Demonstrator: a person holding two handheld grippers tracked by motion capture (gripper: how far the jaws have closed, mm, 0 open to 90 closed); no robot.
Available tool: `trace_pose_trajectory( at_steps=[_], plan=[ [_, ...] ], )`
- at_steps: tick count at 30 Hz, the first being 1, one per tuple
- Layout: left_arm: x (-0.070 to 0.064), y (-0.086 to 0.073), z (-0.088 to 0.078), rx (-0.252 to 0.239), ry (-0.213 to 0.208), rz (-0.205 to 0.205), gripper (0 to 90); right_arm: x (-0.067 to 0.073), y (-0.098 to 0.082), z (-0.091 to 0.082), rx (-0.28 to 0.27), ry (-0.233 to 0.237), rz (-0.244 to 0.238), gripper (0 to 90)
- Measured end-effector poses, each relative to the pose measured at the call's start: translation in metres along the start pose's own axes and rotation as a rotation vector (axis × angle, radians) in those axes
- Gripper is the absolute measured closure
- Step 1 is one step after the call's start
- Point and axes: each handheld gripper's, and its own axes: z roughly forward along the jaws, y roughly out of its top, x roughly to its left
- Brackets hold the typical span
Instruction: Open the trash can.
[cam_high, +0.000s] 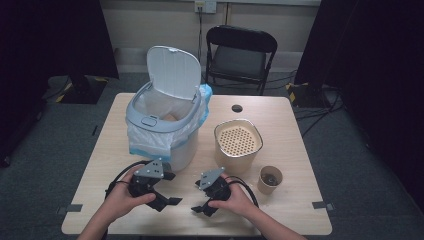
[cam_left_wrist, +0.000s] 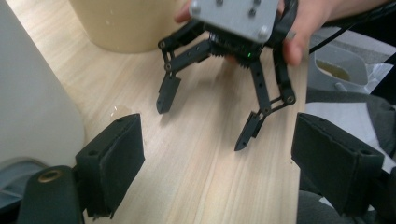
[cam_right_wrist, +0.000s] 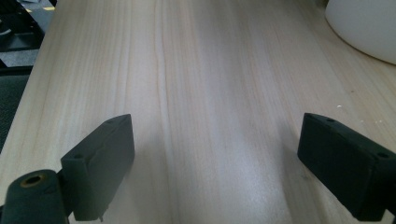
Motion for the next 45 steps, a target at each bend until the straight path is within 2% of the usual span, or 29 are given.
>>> trace_pose_trajectory(
  at_steps=[4,9,13,19,26,28,29,35,37,39,45],
  plan=[
    [0.002,-0.008,0.008,0.015,-0.003,-0.014,16.6,0.0,0.0,-0.002,0.007,0.005,-0.003,14.2],
    [0.005,-0.019,0.015,0.016,0.002,-0.023,16.6,0.001,-0.001,-0.006,0.022,0.013,-0.011,14.4],
    [0.009,-0.029,0.021,0.026,0.005,-0.036,16.6,0.001,-0.001,-0.014,0.014,0.009,-0.008,14.5],
    [0.013,-0.04,0.029,0.062,0.027,-0.025,16.6,0.001,-0.005,-0.025,0.011,0.01,-0.002,14.7],
    [0.013,-0.045,0.04,0.064,0.036,-0.007,16.6,0.001,-0.006,-0.043,0.002,0.021,0.021,14.6],
    [0.014,-0.046,0.041,0.081,0.052,0.01,16.6,0.001,-0.008,-0.047,0.006,0.02,0.021,14.6],
    [0.014,-0.047,0.042,0.067,0.049,0.006,16.6,0.001,-0.009,-0.048,0.005,0.023,0.026,14.7],
    [0.016,-0.051,0.045,0.073,0.081,0.014,16.6,0.0,-0.013,-0.057,0.016,0.019,0.033,14.9],
    [0.016,-0.052,0.046,0.082,0.08,0.013,16.6,0.0,-0.013,-0.059,0.015,0.017,0.029,14.9],
    [0.016,-0.054,0.048,0.107,0.082,0.028,16.6,0.001,-0.012,-0.064,0.021,0.016,0.031,15.2],
    [0.017,-0.058,0.053,0.117,0.087,0.043,16.6,0.001,-0.014,-0.076,0.024,0.011,0.042,15.4]
  ],
)
